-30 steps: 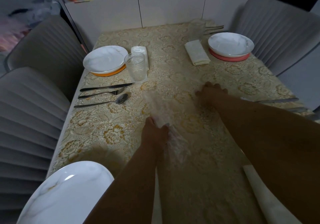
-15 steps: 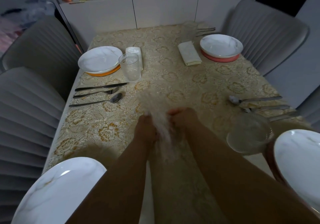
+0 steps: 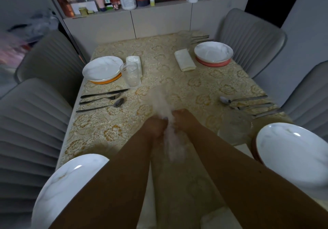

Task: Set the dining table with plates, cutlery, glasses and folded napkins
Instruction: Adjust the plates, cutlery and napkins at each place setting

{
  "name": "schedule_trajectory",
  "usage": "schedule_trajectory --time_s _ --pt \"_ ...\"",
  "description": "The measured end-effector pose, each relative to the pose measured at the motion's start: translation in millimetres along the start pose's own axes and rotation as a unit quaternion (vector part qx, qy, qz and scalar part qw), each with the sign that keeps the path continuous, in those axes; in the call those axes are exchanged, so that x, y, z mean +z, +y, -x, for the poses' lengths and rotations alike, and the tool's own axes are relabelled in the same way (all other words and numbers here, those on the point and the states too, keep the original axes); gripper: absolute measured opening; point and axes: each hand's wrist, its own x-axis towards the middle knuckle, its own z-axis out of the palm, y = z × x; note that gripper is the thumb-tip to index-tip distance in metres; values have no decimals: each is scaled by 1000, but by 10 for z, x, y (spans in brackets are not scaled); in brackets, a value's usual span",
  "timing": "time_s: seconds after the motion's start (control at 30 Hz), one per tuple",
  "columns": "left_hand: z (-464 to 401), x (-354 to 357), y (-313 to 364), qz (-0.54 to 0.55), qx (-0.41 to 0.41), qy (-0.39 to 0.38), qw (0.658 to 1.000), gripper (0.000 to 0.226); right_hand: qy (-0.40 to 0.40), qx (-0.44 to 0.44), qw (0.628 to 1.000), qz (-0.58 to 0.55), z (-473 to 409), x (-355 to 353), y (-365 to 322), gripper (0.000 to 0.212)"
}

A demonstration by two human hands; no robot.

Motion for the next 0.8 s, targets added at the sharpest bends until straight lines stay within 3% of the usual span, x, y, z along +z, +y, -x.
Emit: schedule_trajectory --time_s 0.1,0.17,0.23,0.37,0.5,0.57,0.67,0.73,0.8 --pt "268 143 155 105 -7 -60 993 29 -4 -1 1000 -27 241 -138 -145 36" --pt "403 215 189 120 -5 -45 992 25 -24 0 997 -71 479 -223 -211 18" --pt "544 277 217 148 -14 -33 988 27 -43 -45 995 -73 641 -291 -192 21" --pt "903 386 257 118 19 -32 992 25 -71 -95 992 -43 968 -487 -115 20" --pt "1217 382 228 141 42 -26 989 27 -160 -60 952 -256 1307 -758 -49 28" --pt "1348 433 176 187 18 -58 980 25 -175 -31 939 -295 1450 -886 -15 24" --pt "1537 479 43 253 -12 -88 963 25 -213 35 904 -368 1665 -1059 70 34" --pt "1667 528 -42 301 -46 -116 946 43 -218 56 903 -365 1776 -1150 125 30" --pt "1843 641 -111 295 -22 -116 948 18 -216 53 929 -296 1891 -1220 229 27"
